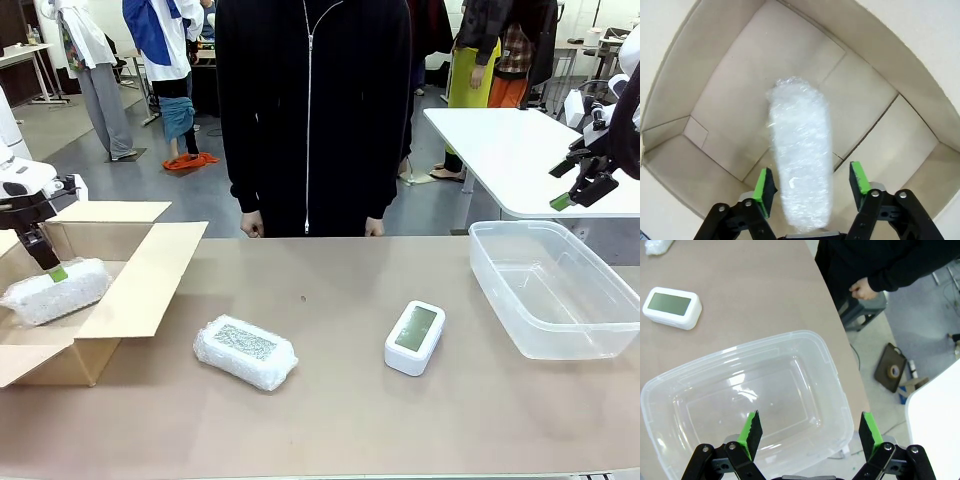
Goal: Separate and place wrapped and unwrapped clocks.
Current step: If the picked Digital clock is wrapped, place it in the Package Box ; if not, place it in the Organizing box, then pick up the Digital clock indicated by the person.
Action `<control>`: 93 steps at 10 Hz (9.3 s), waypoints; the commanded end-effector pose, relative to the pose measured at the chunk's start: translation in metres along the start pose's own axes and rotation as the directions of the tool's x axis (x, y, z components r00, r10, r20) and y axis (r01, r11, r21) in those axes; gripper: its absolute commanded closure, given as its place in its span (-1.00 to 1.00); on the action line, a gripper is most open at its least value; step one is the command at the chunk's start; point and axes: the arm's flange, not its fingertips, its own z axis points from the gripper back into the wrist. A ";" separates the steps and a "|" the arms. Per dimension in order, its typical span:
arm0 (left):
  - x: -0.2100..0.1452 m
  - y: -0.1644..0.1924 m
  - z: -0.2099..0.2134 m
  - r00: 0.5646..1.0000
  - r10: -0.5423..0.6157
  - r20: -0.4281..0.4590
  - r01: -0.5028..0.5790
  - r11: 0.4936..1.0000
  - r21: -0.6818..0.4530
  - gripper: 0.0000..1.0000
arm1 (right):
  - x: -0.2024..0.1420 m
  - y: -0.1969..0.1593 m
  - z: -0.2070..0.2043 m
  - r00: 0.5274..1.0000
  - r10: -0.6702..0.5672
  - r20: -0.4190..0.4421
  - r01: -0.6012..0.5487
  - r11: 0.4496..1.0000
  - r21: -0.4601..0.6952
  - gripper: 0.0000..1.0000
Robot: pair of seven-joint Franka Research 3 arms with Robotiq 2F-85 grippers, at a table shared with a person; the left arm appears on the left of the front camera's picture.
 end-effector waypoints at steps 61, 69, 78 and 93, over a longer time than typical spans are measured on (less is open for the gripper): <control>-0.092 0.011 0.141 0.713 -0.593 0.374 0.653 0.756 -0.045 -1.00 | 0.000 0.001 -0.001 1.000 0.005 0.000 -0.005 1.000 0.003 -1.00; -0.092 0.011 0.141 0.713 -0.593 0.374 0.653 0.756 -0.045 -1.00 | 0.000 0.001 -0.001 1.000 0.005 0.000 -0.005 1.000 0.003 -1.00; -0.061 -0.013 0.133 0.737 -0.598 0.314 0.655 0.748 -0.112 -1.00 | 0.000 0.001 -0.001 1.000 0.005 0.000 -0.005 1.000 0.003 -1.00; 0.203 -0.212 0.027 0.445 -0.892 0.079 0.889 0.429 -0.161 -1.00 | 0.000 0.001 -0.001 1.000 0.005 0.000 -0.005 1.000 0.003 -1.00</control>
